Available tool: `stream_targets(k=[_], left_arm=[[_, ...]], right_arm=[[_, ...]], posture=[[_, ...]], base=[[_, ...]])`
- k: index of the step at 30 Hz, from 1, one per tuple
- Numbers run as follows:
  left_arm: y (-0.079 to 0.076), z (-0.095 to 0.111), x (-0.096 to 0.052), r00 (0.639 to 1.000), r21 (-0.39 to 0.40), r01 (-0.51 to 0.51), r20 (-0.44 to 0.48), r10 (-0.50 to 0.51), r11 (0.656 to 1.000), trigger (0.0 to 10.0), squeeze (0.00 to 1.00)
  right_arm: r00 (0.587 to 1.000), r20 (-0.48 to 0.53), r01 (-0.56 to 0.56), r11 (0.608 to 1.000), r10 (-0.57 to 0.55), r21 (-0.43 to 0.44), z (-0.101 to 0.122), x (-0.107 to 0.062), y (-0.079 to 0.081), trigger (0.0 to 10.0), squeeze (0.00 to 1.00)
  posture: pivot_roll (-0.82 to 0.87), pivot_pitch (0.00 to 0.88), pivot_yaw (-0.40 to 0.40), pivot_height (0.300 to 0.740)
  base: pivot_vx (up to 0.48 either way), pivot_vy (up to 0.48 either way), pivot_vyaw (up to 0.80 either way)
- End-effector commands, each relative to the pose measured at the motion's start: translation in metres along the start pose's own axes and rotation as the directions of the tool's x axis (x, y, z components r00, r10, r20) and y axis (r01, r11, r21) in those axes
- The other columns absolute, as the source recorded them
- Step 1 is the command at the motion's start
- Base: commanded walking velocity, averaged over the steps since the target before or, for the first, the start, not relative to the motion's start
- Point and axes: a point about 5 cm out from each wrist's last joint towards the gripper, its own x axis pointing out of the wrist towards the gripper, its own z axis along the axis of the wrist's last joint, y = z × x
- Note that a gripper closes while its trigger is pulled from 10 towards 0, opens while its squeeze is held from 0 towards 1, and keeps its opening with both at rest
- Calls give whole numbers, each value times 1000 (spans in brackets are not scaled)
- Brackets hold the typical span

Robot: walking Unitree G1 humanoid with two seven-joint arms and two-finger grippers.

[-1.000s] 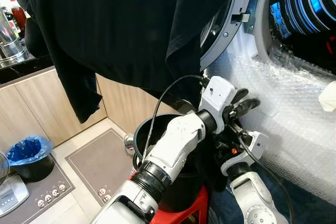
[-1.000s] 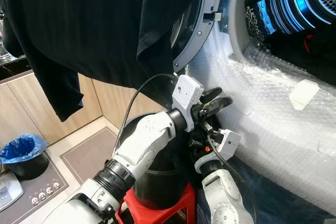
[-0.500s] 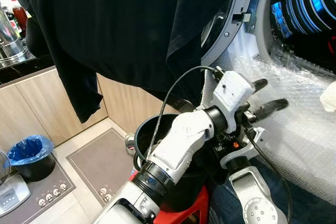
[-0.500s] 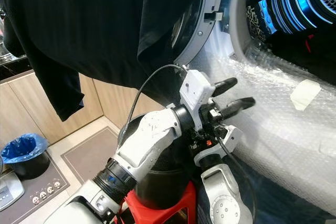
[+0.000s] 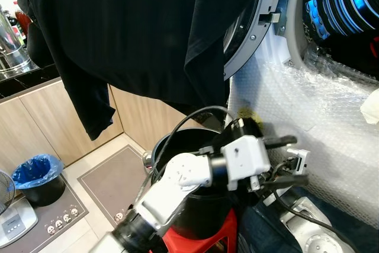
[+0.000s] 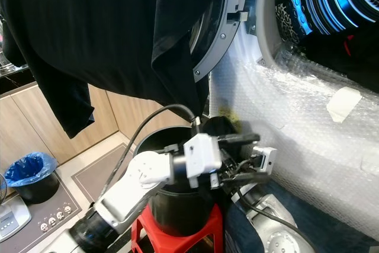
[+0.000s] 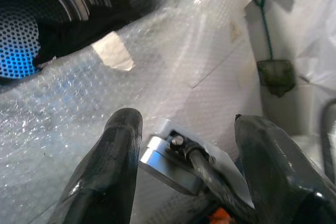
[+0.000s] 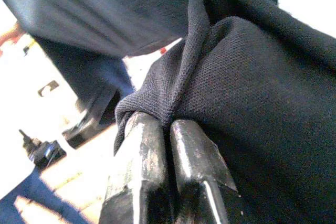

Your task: Clothes washing

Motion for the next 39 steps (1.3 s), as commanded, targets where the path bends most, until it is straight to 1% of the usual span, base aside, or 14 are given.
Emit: stream_targets(k=[1,4,6,9,12,20,23,24,25,27,28,32,38,39], left_arm=[[4,-10,-24,995,-67,-47,-97,40,997,10000,0],[1,-4,-34,994,-152,-68,-92,54,986,10000,0],[0,-3,-36,995,-173,-61,-91,46,983,10000,0],[-17,-5,-47,990,-270,2,-133,-40,963,10000,0],[-21,-9,-50,985,-319,8,-160,-62,948,10000,0],[-23,-7,-49,984,-366,-3,-168,-63,931,10000,0],[-26,-13,-53,977,-384,-12,-201,-71,923,10000,0],[-27,-16,-55,972,-364,-23,-225,-64,931,10000,0],[-27,-19,-56,968,-347,-27,-243,-62,938,10000,0],[-31,-27,-60,954,-321,-23,-291,-76,947,10000,0],[-34,-35,-65,937,-301,-26,-339,-82,953,10000,0],[-37,-45,-71,920,-273,-47,-387,-65,961,10000,0],[-37,-71,-82,886,-274,-210,-460,63,939,10000,0],[-38,-79,-85,872,-277,-263,-478,105,924,10000,0]], right_arm=[[997,12,-80,993,82,-82,17,-6,7,0,0],[996,-23,-83,990,81,-111,24,-15,-1,0,0],[996,-26,-85,990,82,-112,26,-16,-2,0,0],[996,-45,-78,986,72,-151,38,-24,-12,0,0],[997,-44,-70,984,63,-166,44,-25,-15,0,0],[998,-36,-67,975,60,-211,57,-24,-21,0,0],[998,-32,-66,971,60,-229,62,-27,-21,0,0],[998,-29,-68,968,63,-241,66,-29,-20,235,0],[998,-25,-67,966,63,-251,68,-30,-20,3373,0],[998,-21,-62,958,59,-279,75,-34,-19,5647,0],[998,-12,-63,949,62,-308,82,-37,-18,10000,0],[995,5,-89,940,96,-330,95,-41,-11,10000,0],[985,35,-148,921,172,-359,113,-43,7,10000,0],[980,45,-166,918,194,-359,116,-44,11,10000,0]], posture=[[-145,0,59,740],[-133,0,47,740],[-133,0,47,740],[-118,0,33,740],[-112,0,28,740],[-108,0,22,740],[-110,0,24,740],[-111,0,25,740],[-111,0,25,740],[-113,0,30,740],[-118,0,33,740],[-125,0,39,740],[-141,0,49,740],[-142,0,50,740]], base=[[0,0,0],[0,0,0],[0,0,0],[0,0,0],[0,0,0],[0,0,0],[0,0,0],[0,0,0],[0,0,0],[0,0,0],[0,0,0],[0,0,0],[0,0,0],[0,0,0]])
